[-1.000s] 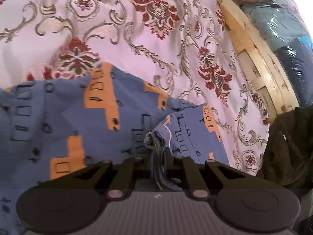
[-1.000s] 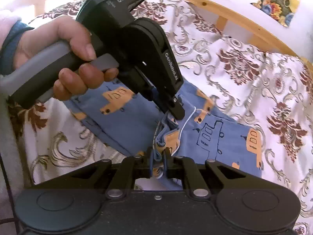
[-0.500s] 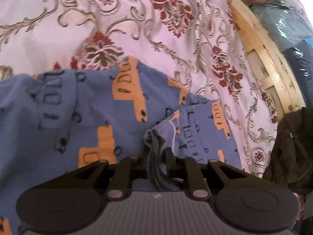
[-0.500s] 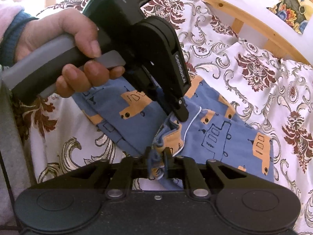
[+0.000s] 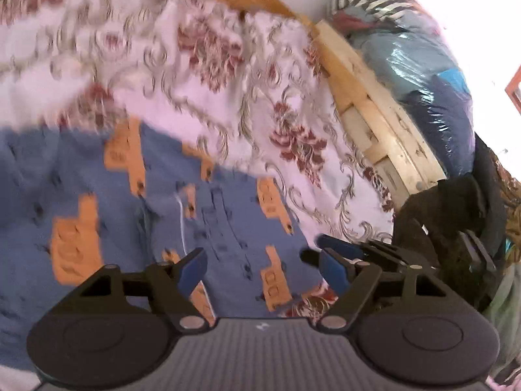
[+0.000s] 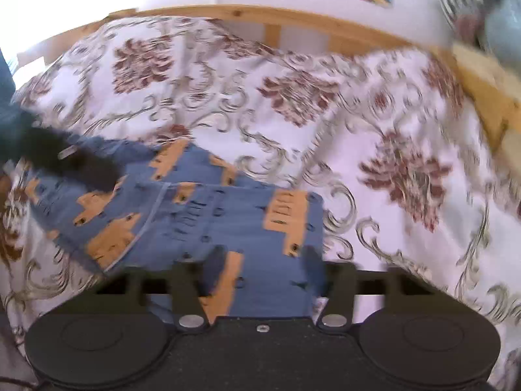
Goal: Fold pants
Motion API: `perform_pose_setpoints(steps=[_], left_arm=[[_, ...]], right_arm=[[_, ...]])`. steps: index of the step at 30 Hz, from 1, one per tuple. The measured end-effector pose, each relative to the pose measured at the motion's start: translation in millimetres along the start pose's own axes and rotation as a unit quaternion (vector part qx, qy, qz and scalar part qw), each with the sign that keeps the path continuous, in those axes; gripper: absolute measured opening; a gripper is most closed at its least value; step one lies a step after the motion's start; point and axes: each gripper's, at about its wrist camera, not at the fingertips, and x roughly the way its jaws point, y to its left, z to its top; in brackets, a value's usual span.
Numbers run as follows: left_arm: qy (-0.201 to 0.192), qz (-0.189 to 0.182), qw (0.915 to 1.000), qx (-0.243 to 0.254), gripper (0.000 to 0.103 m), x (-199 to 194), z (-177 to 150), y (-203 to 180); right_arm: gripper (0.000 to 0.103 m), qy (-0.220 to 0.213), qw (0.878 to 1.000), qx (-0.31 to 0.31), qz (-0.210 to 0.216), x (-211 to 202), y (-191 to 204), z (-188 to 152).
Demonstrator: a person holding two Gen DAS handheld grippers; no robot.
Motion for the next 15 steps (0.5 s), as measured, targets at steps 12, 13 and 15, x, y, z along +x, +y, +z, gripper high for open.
perform_pose_setpoints(steps=[12,13,15], left_arm=[[0.031,0.062,0.9907,-0.117,0.096,2,-11,46],[0.022,0.079,0.9892,-0.121,0.099,-4,-14,47],[-0.004,0.098,0.9859,-0.136,0.100,-22,-21,42]], right_arm=[[0.058,0.032,0.999,0.039,0.011,29,-20,-23],[0.084,0.027,0.999,0.040,-0.008,27,-20,-23],[0.093,0.003,0.999,0.027,-0.044,18,-17,-25]])
